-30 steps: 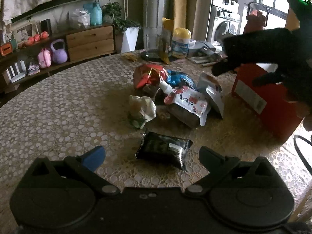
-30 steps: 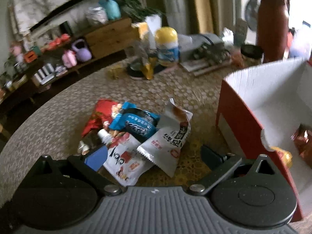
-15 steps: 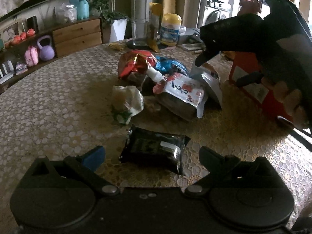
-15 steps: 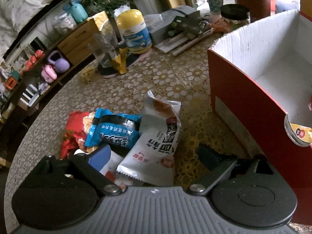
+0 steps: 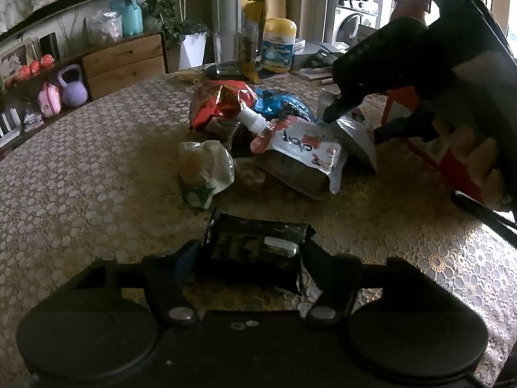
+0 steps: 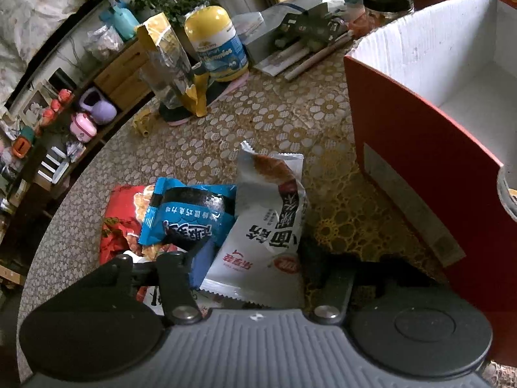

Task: Organize snacks
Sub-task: 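Grasp the black snack bag with the left tool, then grasp the white snack bag with red print with the right tool while the left tool lifts the black bag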

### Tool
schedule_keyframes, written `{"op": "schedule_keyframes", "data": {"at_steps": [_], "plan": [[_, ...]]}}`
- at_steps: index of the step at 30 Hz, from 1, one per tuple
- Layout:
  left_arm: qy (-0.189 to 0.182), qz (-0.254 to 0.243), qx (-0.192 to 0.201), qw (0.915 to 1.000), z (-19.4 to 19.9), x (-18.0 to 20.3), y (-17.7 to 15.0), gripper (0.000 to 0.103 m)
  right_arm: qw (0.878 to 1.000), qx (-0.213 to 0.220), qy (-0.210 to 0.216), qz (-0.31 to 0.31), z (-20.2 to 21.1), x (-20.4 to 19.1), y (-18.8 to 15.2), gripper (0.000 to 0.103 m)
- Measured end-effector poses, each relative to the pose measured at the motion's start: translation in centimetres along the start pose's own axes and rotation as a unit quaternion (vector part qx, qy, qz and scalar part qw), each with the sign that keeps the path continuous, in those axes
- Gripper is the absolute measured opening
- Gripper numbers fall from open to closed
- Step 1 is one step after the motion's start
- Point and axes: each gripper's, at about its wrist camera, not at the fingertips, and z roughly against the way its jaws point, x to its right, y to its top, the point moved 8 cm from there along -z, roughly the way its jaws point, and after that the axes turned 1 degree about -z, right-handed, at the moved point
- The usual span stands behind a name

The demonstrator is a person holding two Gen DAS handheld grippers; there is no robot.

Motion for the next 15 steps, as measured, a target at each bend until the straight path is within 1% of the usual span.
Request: {"op": "schedule_keyframes", "data": {"at_steps": [4, 6, 8, 10, 15], "plan": [[0.002, -0.003, 0.005, 1.0000, 0.1, -0.1, 0.0, 0.060, 1.000, 0.005, -0.008, 0.003, 0.6, 0.4, -0.2, 0.048], [-0.001, 0.003, 0.006, 1.0000, 0.2, -0.3, 0.0, 0.056, 1.000, 0.005, -0.004, 0.001, 0.9, 0.7, -0.3, 0.046], [-0.002, 0.010, 0.006, 0.9999, 0.3, -0.4, 0.0, 0.055, 1.000, 0.004, -0.003, 0.002, 1.5, 0.9, -0.5, 0.044], [0.000, 0.013, 0.005, 0.9999, 0.4, -0.6, 0.0, 0.053, 1.000, 0.005, -0.003, 0.006, 2.1, 1.1, -0.8, 0.040], [0.001, 0.027, 0.005, 0.9996, 1.5, -0.7, 0.1, 0.052, 1.000, 0.004, 0.017, 0.006, 4.3, 1.5, -1.8, 0.039]]}}
